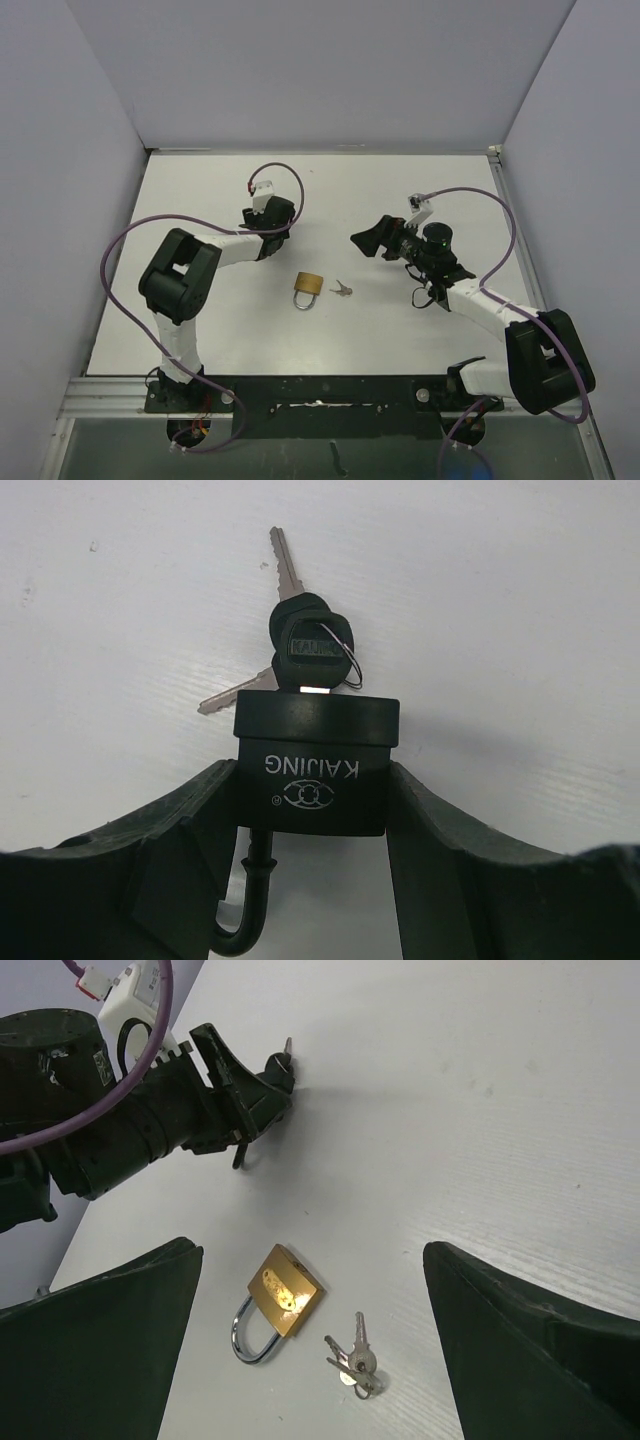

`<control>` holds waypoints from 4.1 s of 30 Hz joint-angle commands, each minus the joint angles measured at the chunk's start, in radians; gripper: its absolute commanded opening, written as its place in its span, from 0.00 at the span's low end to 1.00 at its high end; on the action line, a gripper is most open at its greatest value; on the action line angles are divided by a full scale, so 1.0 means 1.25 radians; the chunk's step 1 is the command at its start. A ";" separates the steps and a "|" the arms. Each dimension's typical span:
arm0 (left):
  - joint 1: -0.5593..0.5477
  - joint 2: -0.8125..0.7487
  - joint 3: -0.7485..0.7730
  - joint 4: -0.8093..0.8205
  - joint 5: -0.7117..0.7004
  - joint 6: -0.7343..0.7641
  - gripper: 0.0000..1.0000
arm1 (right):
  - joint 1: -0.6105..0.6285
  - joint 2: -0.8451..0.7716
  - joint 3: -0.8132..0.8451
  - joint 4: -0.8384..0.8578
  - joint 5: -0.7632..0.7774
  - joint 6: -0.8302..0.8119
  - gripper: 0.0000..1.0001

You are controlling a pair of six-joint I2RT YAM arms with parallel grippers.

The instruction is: Unlock with the key

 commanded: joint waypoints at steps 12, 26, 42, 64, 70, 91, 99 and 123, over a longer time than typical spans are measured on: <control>0.021 0.017 0.001 0.121 0.123 -0.062 0.30 | -0.005 -0.018 -0.004 0.040 -0.013 -0.008 0.98; 0.038 -0.097 -0.057 0.167 0.127 -0.025 0.98 | -0.005 0.008 -0.001 0.054 -0.026 -0.008 0.98; 0.016 -0.382 -0.234 0.252 0.476 0.029 0.98 | 0.005 0.009 0.050 -0.077 -0.057 -0.116 0.98; -0.289 -0.307 -0.238 -0.117 0.062 -0.115 0.98 | 0.020 0.057 0.126 -0.308 0.056 -0.174 0.98; -0.292 -0.268 -0.226 -0.086 0.099 -0.104 0.98 | 0.020 0.060 0.128 -0.313 0.055 -0.176 0.98; -0.224 -0.514 -0.320 -0.100 0.083 -0.088 0.98 | 0.152 0.125 0.123 -0.402 0.058 -0.271 0.82; -0.125 -0.611 -0.409 -0.059 0.184 -0.111 0.98 | 0.169 0.181 0.139 -0.389 0.020 -0.289 0.72; -0.119 -0.580 -0.425 -0.040 0.196 -0.118 0.98 | 0.183 0.225 0.105 -0.318 -0.016 -0.288 0.47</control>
